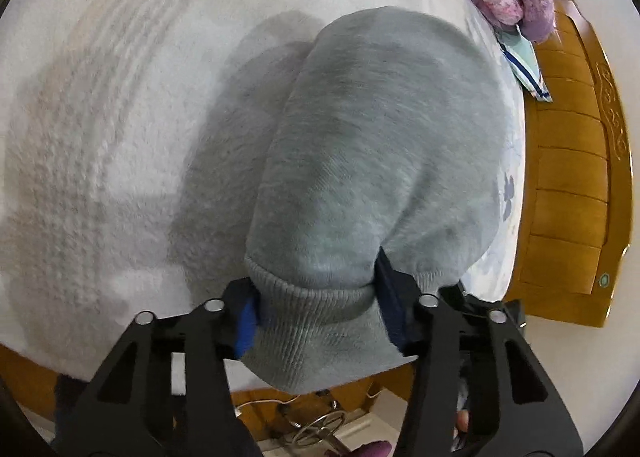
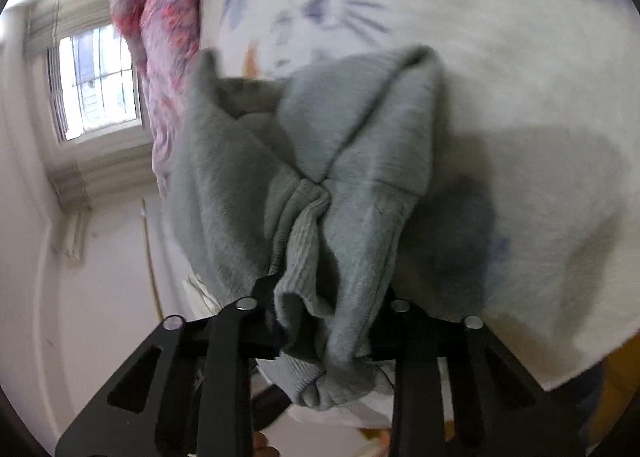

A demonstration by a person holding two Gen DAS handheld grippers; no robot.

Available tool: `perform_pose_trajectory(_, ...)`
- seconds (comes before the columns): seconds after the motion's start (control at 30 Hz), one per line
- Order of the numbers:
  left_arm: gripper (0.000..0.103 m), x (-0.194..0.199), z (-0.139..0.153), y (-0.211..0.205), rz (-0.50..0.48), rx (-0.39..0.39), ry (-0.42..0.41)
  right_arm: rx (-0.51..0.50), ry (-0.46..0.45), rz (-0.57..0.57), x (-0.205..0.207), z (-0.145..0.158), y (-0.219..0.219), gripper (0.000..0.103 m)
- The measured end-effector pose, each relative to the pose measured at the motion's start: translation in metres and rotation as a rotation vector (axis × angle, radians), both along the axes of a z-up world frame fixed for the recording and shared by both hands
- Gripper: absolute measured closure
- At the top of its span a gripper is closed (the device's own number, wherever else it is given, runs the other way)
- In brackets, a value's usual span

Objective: Fold large clothes

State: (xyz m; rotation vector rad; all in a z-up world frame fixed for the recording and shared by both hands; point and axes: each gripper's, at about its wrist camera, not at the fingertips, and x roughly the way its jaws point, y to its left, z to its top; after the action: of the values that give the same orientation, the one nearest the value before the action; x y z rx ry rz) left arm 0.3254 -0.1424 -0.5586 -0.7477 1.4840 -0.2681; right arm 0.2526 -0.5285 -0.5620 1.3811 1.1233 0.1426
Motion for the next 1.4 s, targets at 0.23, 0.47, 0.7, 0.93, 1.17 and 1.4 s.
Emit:
perform_pose_trajectory(0.23, 0.062, 0.032, 0.077, 0.012, 0.015, -0.009, -0.08, 0.038, -0.084, 0.068, 0.044, 0.077, 0.01, 0.083)
perform_pose_trajectory(0.47, 0.064, 0.06, 0.146, 0.04, 0.086, -0.015, -0.195, 0.02, -0.186, 0.165, 0.097, 0.144, 0.037, 0.084)
perform_pose_trajectory(0.7, 0.065, 0.073, 0.195, 0.103, 0.186, -0.01, -0.304, 0.019, -0.3, 0.291, 0.144, 0.196, 0.114, 0.084)
perform_pose_trajectory(0.93, 0.065, 0.091, 0.231, 0.217, 0.257, 0.044, -0.396, 0.041, -0.377, 0.394, 0.187, 0.22, 0.251, 0.084)
perform_pose_trajectory(1.17, 0.065, 0.101, 0.263, 0.385, 0.325, 0.105, -0.479, 0.072, -0.474, 0.475, 0.235, 0.242, 0.422, 0.084)
perform_pose_trajectory(1.4, 0.065, 0.124, 0.315, 0.546, 0.39, 0.212, -0.641, 0.166, -0.593, 0.524, 0.285, 0.267, 0.591, 0.084)
